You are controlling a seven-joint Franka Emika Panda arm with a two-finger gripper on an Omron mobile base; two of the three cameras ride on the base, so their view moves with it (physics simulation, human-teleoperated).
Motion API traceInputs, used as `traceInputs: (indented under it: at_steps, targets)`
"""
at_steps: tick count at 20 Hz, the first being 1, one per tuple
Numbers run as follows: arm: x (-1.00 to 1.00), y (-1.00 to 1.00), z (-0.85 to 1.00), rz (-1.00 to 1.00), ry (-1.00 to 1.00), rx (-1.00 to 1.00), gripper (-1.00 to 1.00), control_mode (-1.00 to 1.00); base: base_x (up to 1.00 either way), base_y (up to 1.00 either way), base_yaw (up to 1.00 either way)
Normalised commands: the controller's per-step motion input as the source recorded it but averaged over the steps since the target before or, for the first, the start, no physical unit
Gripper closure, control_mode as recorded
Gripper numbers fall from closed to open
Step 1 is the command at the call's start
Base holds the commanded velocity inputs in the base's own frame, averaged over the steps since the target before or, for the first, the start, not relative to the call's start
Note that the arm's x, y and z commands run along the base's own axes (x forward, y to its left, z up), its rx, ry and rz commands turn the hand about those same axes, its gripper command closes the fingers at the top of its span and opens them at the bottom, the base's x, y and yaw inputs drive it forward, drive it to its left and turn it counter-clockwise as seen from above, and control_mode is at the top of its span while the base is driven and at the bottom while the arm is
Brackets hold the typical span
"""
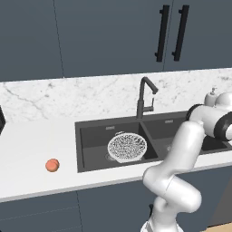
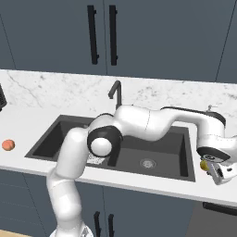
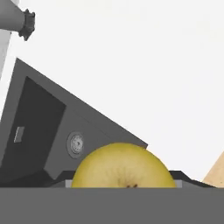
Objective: Put the colander in the sink, put the peach, kiwi in the colander, and turn on the sink faucet and pour water over the colander.
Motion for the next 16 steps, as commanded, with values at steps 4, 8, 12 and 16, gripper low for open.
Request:
traceInputs:
  at_steps: [4, 8, 12, 16]
  targets:
    - [-0.17, 1.00, 0.31, 0.00, -0.47, -0.15, 1.00, -1.00, 0.00, 0.00, 0.00]
    - [0.00, 1.00, 0.83, 0.10, -0.16, -0.23, 1.00, -1.00, 0.00, 0.00, 0.00]
    - [0.00, 1.00, 1.00, 0.28, -0.01, -0.34, 1.00, -1.00, 0.00, 0.00, 0.00]
    - [-0.10, 1.00, 1.00, 0.28, 0.02, -0.46, 1.00, -1.00, 0.00, 0.00, 0.00]
